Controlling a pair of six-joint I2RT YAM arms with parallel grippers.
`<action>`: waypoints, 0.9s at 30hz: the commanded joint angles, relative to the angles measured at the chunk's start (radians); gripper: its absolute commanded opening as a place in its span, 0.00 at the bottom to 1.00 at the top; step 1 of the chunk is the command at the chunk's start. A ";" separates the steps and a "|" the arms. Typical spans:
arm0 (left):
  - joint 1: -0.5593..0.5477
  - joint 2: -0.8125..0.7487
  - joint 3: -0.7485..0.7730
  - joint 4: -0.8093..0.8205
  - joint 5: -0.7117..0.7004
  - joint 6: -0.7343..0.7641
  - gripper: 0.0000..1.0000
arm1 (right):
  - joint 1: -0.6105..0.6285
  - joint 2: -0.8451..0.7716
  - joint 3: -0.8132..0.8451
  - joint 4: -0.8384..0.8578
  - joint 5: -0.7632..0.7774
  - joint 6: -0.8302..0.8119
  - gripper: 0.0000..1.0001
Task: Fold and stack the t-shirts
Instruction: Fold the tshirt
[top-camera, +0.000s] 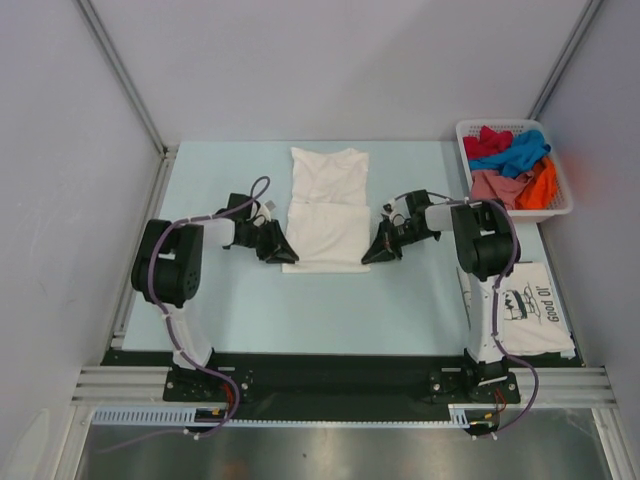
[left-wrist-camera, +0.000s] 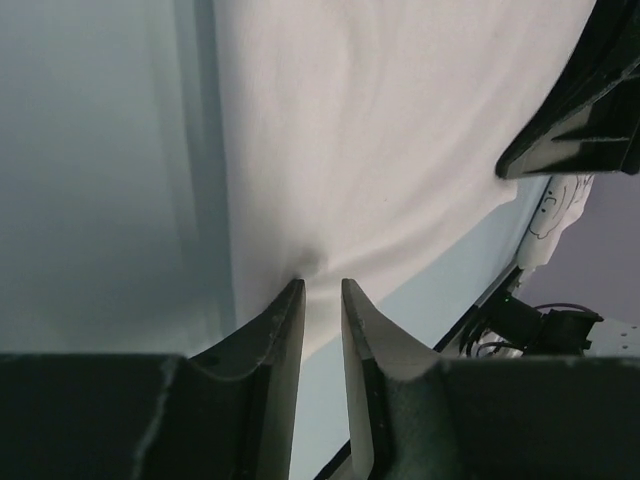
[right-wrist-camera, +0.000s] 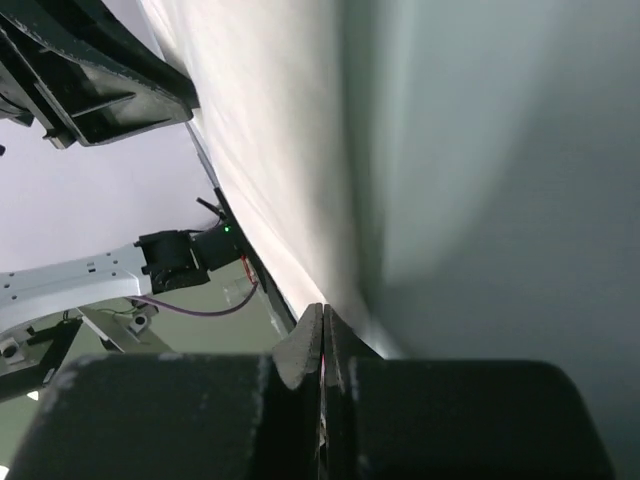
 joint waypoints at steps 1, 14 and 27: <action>0.012 -0.065 -0.082 -0.026 -0.103 0.084 0.29 | -0.065 -0.039 -0.099 -0.031 0.029 -0.026 0.00; -0.034 -0.192 -0.013 0.020 0.029 -0.095 0.39 | 0.072 -0.187 0.002 -0.060 0.015 0.080 0.00; -0.006 -0.147 -0.233 0.068 -0.066 0.009 0.35 | 0.058 -0.105 -0.151 0.009 0.052 0.022 0.00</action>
